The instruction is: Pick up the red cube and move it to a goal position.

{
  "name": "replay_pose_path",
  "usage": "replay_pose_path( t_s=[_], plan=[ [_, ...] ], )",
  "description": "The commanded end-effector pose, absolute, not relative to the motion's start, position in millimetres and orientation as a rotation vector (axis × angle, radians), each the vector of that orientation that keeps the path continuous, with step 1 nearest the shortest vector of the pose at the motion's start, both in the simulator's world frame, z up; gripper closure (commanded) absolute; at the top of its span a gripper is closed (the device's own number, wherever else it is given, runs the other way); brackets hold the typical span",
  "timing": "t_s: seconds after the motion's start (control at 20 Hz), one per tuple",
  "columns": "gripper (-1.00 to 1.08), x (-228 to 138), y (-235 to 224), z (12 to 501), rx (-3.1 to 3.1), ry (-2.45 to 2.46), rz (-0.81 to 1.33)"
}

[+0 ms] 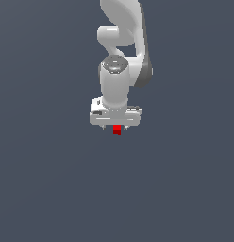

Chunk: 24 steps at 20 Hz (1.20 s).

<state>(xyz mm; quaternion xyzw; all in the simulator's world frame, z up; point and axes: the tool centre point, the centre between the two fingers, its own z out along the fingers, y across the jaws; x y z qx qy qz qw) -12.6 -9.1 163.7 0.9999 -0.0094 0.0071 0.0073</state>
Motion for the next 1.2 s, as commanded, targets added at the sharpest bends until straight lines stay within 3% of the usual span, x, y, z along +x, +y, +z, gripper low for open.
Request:
replay_pose_path(
  t_s=[0.0,0.65,1.15],
  plan=[
    [-0.92,-20,-9,151,3.128,-0.031,0.019],
    [-0.92,-78,-3,58,3.137,-0.039,0.005],
    [-0.92,-97,0,24,3.141,-0.042,0.001]
  ],
)
